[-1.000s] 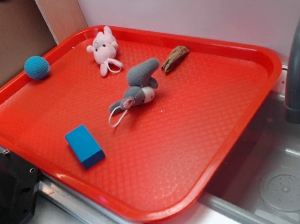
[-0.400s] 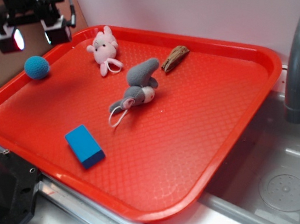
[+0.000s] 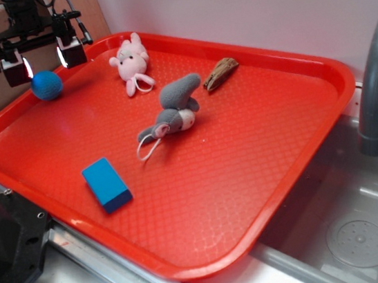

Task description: Grab the blue ball.

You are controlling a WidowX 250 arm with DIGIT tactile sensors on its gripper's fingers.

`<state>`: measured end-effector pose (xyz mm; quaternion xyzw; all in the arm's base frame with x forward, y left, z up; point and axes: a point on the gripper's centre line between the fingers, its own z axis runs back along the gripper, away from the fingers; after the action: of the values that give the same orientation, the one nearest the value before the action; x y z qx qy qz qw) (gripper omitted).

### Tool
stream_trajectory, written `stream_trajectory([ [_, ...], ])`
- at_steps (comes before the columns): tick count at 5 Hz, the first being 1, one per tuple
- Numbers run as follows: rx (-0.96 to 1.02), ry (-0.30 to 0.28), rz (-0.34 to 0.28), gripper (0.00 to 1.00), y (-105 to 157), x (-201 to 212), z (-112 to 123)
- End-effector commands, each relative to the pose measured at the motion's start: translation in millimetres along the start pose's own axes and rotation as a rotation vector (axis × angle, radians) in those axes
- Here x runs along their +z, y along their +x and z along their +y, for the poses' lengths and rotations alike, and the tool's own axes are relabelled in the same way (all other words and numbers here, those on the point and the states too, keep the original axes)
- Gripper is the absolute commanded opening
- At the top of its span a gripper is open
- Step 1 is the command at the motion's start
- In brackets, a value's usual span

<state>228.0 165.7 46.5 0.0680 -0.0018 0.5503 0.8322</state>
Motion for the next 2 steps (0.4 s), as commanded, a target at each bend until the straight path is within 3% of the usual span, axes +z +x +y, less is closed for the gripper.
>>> stream_trajectory([
  [1,-0.032,-0.008,-0.039,1.0,8.9,-6.8,8.3],
  [2,-0.076,-0.001,-0.047,1.0,9.9,-12.5,11.5],
])
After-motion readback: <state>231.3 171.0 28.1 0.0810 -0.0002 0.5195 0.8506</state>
